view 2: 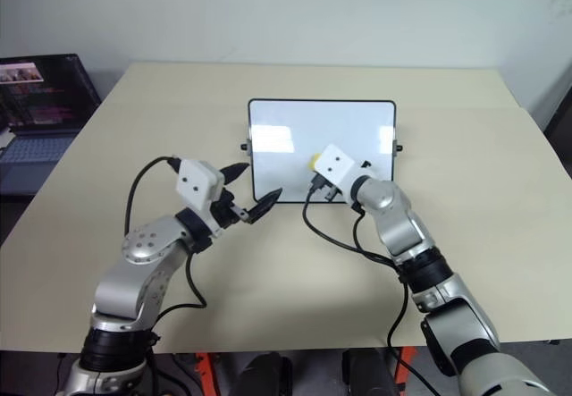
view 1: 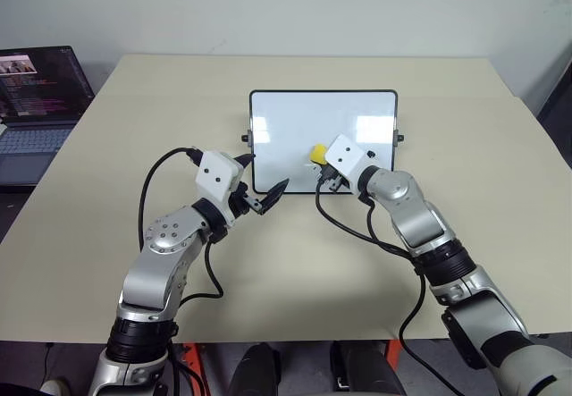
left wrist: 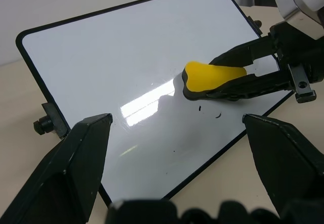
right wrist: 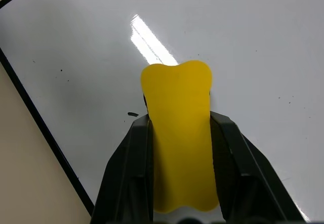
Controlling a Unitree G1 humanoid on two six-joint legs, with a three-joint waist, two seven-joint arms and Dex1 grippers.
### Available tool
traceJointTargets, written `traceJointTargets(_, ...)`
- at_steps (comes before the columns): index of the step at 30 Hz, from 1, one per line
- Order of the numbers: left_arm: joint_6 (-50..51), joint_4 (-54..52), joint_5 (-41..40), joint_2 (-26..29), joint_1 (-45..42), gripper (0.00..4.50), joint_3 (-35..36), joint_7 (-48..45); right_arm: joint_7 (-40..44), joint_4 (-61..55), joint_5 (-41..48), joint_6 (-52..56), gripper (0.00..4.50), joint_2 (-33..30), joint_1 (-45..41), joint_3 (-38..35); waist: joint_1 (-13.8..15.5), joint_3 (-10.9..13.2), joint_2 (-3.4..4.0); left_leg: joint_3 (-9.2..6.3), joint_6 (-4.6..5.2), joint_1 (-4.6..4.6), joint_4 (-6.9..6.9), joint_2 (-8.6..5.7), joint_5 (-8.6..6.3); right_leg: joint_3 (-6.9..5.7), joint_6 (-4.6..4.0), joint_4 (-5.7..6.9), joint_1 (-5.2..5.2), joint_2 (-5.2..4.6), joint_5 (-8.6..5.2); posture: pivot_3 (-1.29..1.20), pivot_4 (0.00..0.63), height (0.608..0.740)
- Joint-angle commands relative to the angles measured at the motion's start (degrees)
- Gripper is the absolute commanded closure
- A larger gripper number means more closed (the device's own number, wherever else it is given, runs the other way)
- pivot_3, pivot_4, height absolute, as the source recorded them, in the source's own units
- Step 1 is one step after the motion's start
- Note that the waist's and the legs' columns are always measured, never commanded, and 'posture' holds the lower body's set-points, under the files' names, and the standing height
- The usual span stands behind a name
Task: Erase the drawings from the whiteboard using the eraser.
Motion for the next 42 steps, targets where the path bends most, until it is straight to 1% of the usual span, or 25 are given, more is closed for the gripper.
traceJointTargets(1, -0.4, -2.9, -0.5, 0.1, -0.5, 0.00, 0.5, 0.1, 0.8, -2.1, -0.7, -1.0, 3.31, -0.6, 0.4, -0.1, 0.0, 0.0, 0.00, 0.00, 0.00, 0.00, 0.00, 0.00, 0.00, 0.00, 0.00, 0.00, 0.00, 0.00, 0.00, 0.00, 0.150, 0.740)
traceJointTargets(6, 0.1, -3.6, -0.7, 0.2, -0.2, 0.00, 0.9, 0.4, 2.1, -1.8, -1.8, -3.3, 3.31, -1.6, 1.8, 1.6, 0.0, 0.0, 0.00, 0.00, 0.00, 0.00, 0.01, 0.00, 0.00, 0.00, 0.00, 0.00, 0.00, 0.00, 0.00, 0.00, 0.150, 0.740)
traceJointTargets(10, 0.4, -4.2, -0.8, 0.5, 0.4, 0.00, 1.5, 0.6, 3.8, -0.4, -3.9, -7.2, 3.31, -3.1, 3.6, 4.1, 0.0, 0.0, 0.00, 0.01, 0.00, 0.02, 0.01, 0.00, 0.00, 0.01, 0.00, 0.02, 0.00, 0.00, 0.00, 0.00, 0.150, 0.740)
traceJointTargets(16, 1.0, -5.3, -0.7, 0.4, 1.2, 0.00, 1.9, 1.1, 5.6, -0.5, -4.5, -8.9, 3.31, -3.9, 4.9, 4.7, 0.0, 0.0, -0.01, 0.01, 0.00, 0.04, 0.05, 0.00, 0.00, 0.01, 0.00, 0.05, 0.02, 0.00, 0.00, 0.00, 0.150, 0.740)
traceJointTargets(22, 0.8, -5.1, -0.8, 0.2, 1.3, 0.00, 1.7, 1.3, 5.9, -0.3, -4.6, -8.8, 3.31, -3.7, 4.6, 3.6, 0.0, 0.0, -0.01, 0.00, 0.00, 0.03, 0.07, 0.00, 0.00, 0.00, 0.00, 0.06, 0.02, 0.00, 0.00, 0.00, 0.150, 0.740)
traceJointTargets(30, 0.3, -3.5, -0.7, -0.4, 0.0, 0.00, 1.0, 1.0, 3.9, 1.4, -4.0, -8.7, 3.31, -4.7, 2.7, -0.2, 0.1, 0.0, -0.01, -0.01, 0.00, 0.03, 0.15, -0.01, 0.00, -0.01, 0.00, 0.08, 0.05, 0.00, 0.01, 0.00, 0.150, 0.740)
traceJointTargets(38, 0.3, -3.0, -0.7, -0.5, -0.7, 0.00, 0.7, 0.3, -0.5, 8.2, -3.9, -10.7, 3.31, -3.6, -2.1, -3.3, 0.1, 0.0, -0.01, -0.04, 0.01, 0.01, 0.53, -0.02, 0.00, 0.00, 0.08, 0.20, 0.15, 0.01, 0.11, 0.00, 0.150, 0.740)
traceJointTargets(42, 0.4, -2.8, -0.7, -0.3, -1.1, 0.00, 0.8, -0.1, -1.4, 10.1, -3.8, -11.3, 3.31, -3.4, -3.5, -3.9, 0.2, 0.0, -0.01, -0.04, 0.01, 0.01, 0.66, -0.05, 0.00, 0.02, 0.11, 0.30, 0.17, 0.00, 0.16, 0.00, 0.150, 0.740)
